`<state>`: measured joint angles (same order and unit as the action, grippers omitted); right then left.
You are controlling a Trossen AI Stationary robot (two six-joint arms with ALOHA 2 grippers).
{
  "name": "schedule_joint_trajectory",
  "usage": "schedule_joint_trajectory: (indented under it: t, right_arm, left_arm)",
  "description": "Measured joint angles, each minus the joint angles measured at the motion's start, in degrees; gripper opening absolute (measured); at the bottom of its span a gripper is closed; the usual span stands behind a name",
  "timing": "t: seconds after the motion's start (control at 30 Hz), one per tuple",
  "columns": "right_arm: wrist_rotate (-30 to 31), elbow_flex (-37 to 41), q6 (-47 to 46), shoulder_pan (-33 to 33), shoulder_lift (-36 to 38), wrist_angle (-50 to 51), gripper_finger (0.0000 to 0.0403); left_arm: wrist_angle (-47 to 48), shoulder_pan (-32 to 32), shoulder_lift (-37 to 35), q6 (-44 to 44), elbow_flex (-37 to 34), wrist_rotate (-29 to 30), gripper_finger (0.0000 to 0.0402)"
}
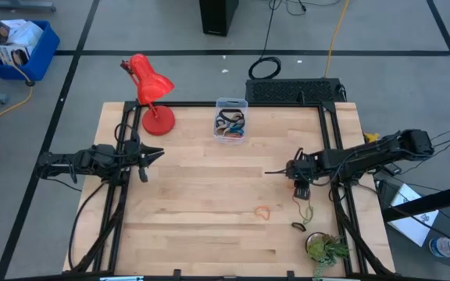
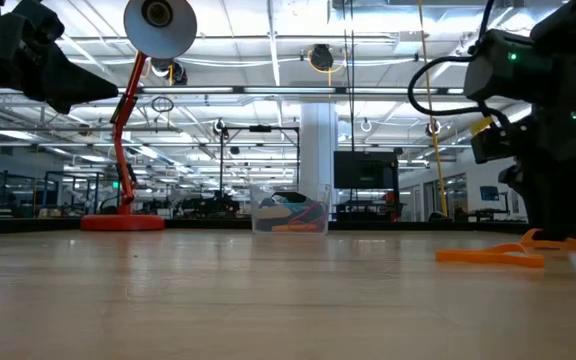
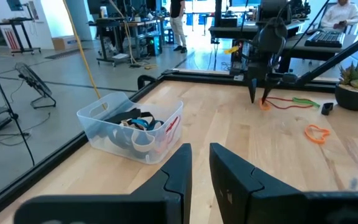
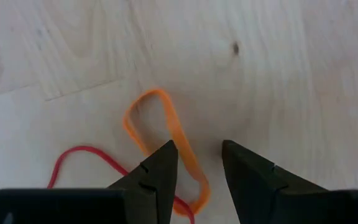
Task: Pick and place rubber bands into bin
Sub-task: Put the orange rubber band into the transparent bin
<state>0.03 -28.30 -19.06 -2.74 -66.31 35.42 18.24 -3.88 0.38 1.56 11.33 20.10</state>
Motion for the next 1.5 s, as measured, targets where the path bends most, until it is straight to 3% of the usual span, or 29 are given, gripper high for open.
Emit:
schedule_joint_trajectory:
  t: [0.43,0.9,1.07,1.5]
  right_arm:
    - [0.0,0.25,0.21,0.02,-0.06,-0.65,0.0008]
    - [-0.14,0.29,-4.03,0.02,1.05,-1.83,0.0002]
    - [0.02,-0.97,-4.48,0.0,4.13,-10.61,0.0002]
    - [10.57,-0.98,4.12,0.11,14.01,-48.24,0.0001]
  left_arm:
    - [0.0,0.0,-0.02,0.11,0.0,0.0,0.0063]
    - [0.0,0.0,-0.02,0.17,0.0,0.0,0.0063]
    - [-0.04,0.0,0.0,0.17,0.0,0.0,0.0063]
    - [-0.05,0.0,0.0,0.17,-0.01,0.02,0.0063]
